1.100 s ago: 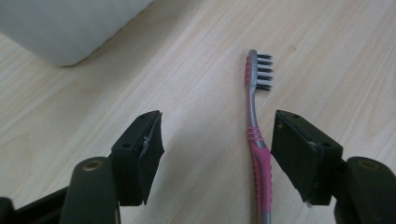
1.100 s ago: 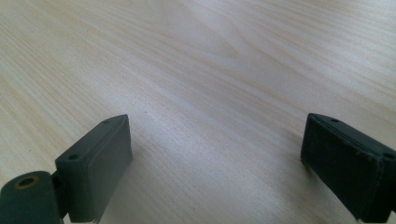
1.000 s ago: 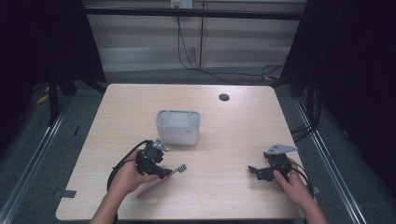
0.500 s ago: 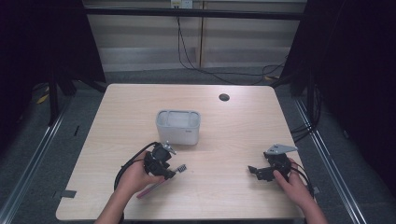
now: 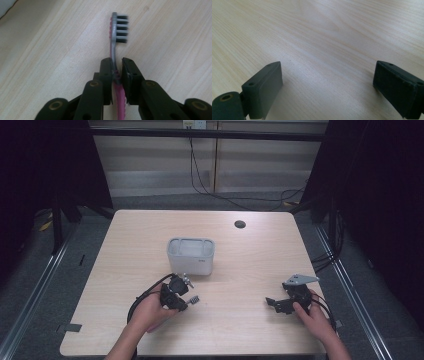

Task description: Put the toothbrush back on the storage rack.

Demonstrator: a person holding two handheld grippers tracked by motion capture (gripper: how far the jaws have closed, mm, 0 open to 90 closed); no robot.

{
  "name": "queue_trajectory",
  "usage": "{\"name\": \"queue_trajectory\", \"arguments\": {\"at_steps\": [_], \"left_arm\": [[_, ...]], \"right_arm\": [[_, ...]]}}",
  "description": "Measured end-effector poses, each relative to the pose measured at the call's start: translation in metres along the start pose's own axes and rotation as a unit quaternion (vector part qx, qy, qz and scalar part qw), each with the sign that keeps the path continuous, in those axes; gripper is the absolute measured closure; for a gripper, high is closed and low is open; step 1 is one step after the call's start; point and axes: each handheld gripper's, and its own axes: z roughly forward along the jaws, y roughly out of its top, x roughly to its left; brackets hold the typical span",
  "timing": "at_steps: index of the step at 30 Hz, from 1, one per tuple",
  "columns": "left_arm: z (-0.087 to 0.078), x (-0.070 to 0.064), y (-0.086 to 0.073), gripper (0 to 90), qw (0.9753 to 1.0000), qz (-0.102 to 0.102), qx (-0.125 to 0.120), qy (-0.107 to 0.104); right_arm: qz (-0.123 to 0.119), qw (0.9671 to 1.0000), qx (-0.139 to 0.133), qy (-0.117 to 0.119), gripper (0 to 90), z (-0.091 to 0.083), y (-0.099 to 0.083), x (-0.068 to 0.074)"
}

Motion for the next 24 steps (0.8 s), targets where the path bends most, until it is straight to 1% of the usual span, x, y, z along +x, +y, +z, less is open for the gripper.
{"name": "queue_trajectory", "arguments": {"at_steps": [3,6,7,8,9,13,15,16,17,20,23,24], "left_arm": [[0.000,-0.002,0.001,82.6,1.0000,0.007,0.004,0.000],[-0.001,-0.002,-0.001,83.0,0.9999,-0.003,-0.004,-0.011],[-0.002,-0.001,-0.002,83.0,0.9998,-0.003,-0.011,-0.015],[-0.002,-0.001,-0.002,83.0,0.9998,-0.003,-0.011,-0.015],[-0.004,0.001,-0.003,83.1,0.9994,-0.015,-0.023,-0.023],[-0.012,0.007,-0.004,83.1,0.9984,-0.028,-0.044,-0.024],[-0.016,0.009,-0.005,83.2,0.9972,-0.038,-0.059,-0.026],[-0.016,0.009,-0.005,83.2,0.9972,-0.038,-0.059,-0.026],[-0.020,0.011,-0.006,83.2,0.9961,-0.043,-0.073,-0.027],[-0.025,0.013,-0.007,83.2,0.9948,-0.046,-0.087,-0.027],[-0.031,0.015,-0.007,83.1,0.9940,-0.046,-0.096,-0.023],[-0.033,0.016,-0.008,83.2,0.9938,-0.042,-0.100,-0.022]], "right_arm": [[-0.001,1.0000,-0.001,0.000,8.3,0.000,0.000,0.000],[0.001,1.0000,-0.001,0.001,8.3,0.000,0.000,0.000],[0.001,1.0000,-0.001,0.001,8.3,0.000,0.000,0.000],[0.001,1.0000,-0.001,0.001,8.3,0.000,0.000,0.000],[0.001,1.0000,-0.001,0.002,8.3,0.000,0.000,0.000],[0.001,1.0000,-0.001,0.002,8.3,0.000,0.000,-0.001],[0.002,1.0000,-0.001,0.002,8.3,0.000,0.000,-0.001],[0.002,1.0000,-0.001,0.002,8.3,0.000,0.000,-0.001],[0.002,1.0000,-0.001,0.003,8.3,0.000,0.000,-0.001],[0.002,1.0000,-0.001,0.002,8.3,0.000,0.000,-0.001],[0.001,1.0000,-0.001,0.001,8.3,0.000,0.000,0.000],[0.002,1.0000,-0.001,0.002,8.3,0.000,0.000,-0.001]]}}
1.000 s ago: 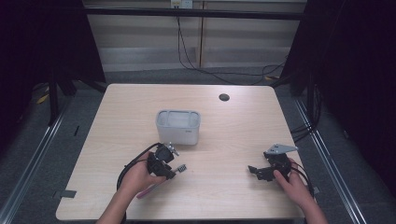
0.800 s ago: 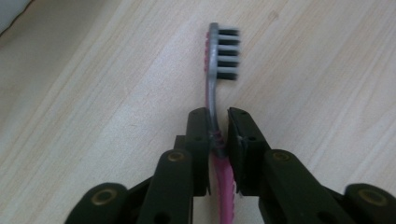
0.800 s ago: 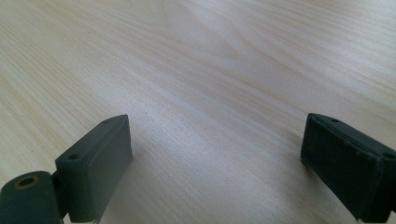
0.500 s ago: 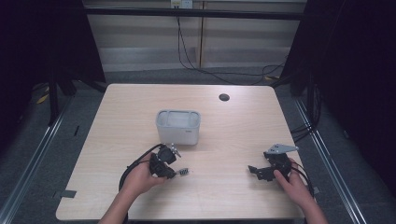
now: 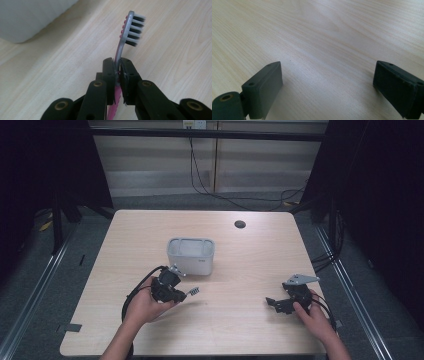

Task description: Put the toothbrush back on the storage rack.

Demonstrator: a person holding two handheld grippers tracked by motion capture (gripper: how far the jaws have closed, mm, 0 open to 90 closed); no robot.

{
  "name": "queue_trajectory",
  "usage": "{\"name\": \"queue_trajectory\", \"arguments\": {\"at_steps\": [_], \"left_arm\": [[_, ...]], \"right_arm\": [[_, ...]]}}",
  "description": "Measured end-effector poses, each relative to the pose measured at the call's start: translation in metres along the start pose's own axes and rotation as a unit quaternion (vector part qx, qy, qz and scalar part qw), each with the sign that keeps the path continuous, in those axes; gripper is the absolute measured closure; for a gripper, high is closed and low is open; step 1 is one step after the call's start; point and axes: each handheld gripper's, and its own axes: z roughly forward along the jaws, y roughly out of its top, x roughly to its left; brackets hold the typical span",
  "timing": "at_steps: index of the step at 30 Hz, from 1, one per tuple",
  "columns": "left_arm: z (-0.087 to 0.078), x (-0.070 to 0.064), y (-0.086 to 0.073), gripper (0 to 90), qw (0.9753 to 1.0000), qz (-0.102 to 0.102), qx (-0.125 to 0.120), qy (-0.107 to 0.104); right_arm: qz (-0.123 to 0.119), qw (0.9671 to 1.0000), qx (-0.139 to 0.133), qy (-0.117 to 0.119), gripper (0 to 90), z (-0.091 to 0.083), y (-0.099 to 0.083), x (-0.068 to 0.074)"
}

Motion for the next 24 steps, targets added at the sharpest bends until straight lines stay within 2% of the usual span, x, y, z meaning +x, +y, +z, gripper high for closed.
{"name": "queue_trajectory", "arguments": {"at_steps": [4,10,13,15,18,24], "left_arm": [[-0.006,0.002,0.000,83.2,0.9999,-0.007,-0.011,0.003],[-0.022,0.008,0.000,83.3,0.9986,-0.025,-0.047,0.000],[-0.029,0.010,0.001,83.3,0.9980,-0.024,-0.058,0.003],[-0.034,0.011,0.002,83.3,0.9970,-0.031,-0.071,0.000],[-0.038,0.013,0.003,83.3,0.9966,-0.028,-0.077,0.005],[-0.050,0.018,0.005,83.3,0.9935,-0.040,-0.106,0.012]], "right_arm": [[0.000,1.0000,0.000,-0.001,8.3,0.000,0.000,0.000],[0.000,1.0000,0.000,-0.001,8.3,0.000,0.000,0.000],[0.000,1.0000,0.000,0.000,8.3,0.000,0.000,0.000],[0.000,1.0000,0.000,0.000,8.3,0.000,0.000,0.000],[0.000,1.0000,0.000,-0.001,8.3,0.000,0.000,0.000],[0.000,1.0000,0.000,0.000,8.3,0.000,0.000,0.000]]}}
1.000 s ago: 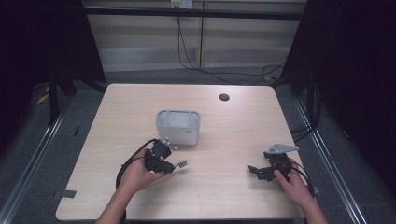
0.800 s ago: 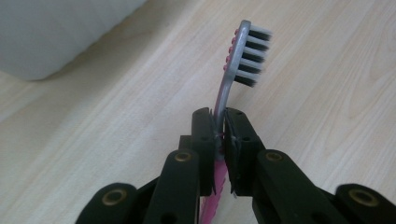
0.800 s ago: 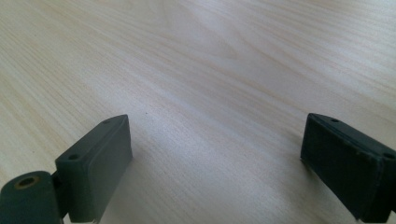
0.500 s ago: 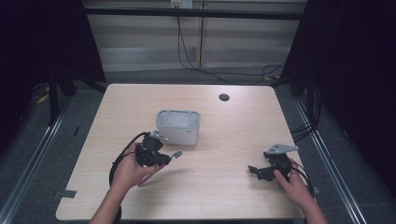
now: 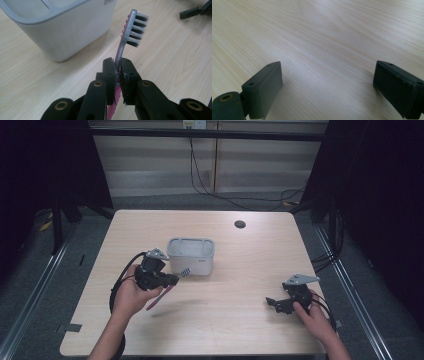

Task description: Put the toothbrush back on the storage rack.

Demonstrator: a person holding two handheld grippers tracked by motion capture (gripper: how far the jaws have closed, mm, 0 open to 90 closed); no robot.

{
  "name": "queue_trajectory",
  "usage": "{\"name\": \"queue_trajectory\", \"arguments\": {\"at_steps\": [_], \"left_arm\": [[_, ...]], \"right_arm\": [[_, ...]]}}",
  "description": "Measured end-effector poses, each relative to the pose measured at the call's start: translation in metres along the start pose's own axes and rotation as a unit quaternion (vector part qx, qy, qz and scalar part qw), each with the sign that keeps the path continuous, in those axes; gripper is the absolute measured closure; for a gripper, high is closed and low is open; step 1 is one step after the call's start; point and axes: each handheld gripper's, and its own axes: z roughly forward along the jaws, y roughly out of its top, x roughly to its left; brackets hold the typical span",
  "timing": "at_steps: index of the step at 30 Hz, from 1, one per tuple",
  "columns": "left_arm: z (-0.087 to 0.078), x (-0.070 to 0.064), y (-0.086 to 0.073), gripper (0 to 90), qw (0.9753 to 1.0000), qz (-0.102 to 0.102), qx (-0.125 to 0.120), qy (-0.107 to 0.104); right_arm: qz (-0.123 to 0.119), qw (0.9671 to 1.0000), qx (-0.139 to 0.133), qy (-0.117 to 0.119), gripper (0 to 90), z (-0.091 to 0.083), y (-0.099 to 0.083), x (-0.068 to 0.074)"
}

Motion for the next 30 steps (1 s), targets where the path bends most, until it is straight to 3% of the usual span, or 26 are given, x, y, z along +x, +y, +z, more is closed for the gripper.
{"name": "queue_trajectory", "arguments": {"at_steps": [16,30], "left_arm": [[-0.022,0.005,0.019,83.2,0.9990,-0.001,-0.043,0.012],[-0.039,0.011,0.037,83.2,0.9952,-0.020,-0.095,0.013]], "right_arm": [[-0.006,1.0000,0.004,-0.006,8.2,0.000,0.000,0.002],[-0.006,1.0000,0.004,-0.006,8.2,0.000,0.000,0.002]]}}
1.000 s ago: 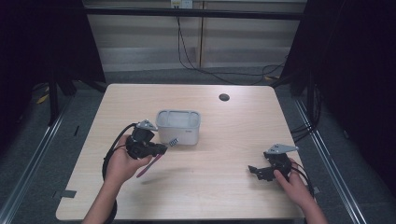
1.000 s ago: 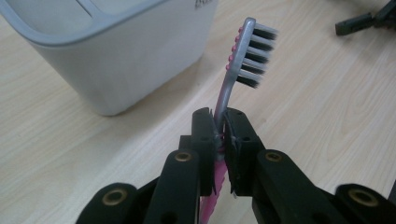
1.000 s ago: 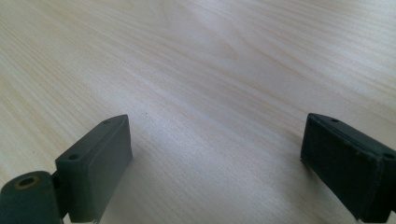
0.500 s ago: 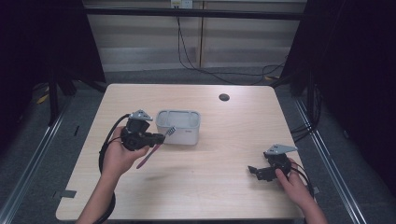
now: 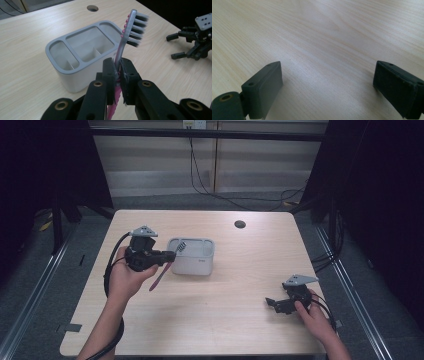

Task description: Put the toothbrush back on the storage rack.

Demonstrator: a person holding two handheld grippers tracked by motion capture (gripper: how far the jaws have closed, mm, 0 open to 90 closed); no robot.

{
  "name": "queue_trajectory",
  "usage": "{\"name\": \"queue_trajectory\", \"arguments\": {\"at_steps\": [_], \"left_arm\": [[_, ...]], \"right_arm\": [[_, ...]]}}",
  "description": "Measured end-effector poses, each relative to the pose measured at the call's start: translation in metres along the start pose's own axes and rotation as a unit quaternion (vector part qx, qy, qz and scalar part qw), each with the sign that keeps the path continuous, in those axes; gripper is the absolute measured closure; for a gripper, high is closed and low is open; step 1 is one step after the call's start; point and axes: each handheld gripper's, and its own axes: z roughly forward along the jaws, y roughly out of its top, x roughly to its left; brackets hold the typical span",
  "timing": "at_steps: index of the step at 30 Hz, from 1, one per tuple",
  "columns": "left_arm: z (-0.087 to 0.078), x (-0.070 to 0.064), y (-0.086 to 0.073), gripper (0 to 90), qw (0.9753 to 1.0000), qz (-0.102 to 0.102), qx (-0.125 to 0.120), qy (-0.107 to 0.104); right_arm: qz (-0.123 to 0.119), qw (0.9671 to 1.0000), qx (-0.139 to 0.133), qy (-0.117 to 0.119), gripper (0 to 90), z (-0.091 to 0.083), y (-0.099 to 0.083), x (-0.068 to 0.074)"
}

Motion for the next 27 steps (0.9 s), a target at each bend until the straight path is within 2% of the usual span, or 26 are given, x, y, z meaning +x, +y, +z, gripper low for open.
{"name": "queue_trajectory", "arguments": {"at_steps": [4,7,18,27], "left_arm": [[-0.001,0.001,0.005,83.2,0.9997,-0.012,-0.019,-0.005],[-0.002,0.003,0.007,83.2,0.9997,-0.013,-0.022,-0.006],[-0.004,0.006,0.017,83.2,0.9988,-0.017,-0.045,0.007],[-0.005,0.009,0.025,83.2,0.9968,-0.031,-0.071,0.015]], "right_arm": [[0.001,1.0000,0.000,0.000,8.2,0.000,0.000,0.000],[0.000,1.0000,0.000,0.000,8.2,0.000,0.000,0.000],[0.000,1.0000,0.000,0.000,8.2,0.000,0.000,0.000],[0.001,1.0000,0.000,0.000,8.2,0.000,0.000,0.000]]}}
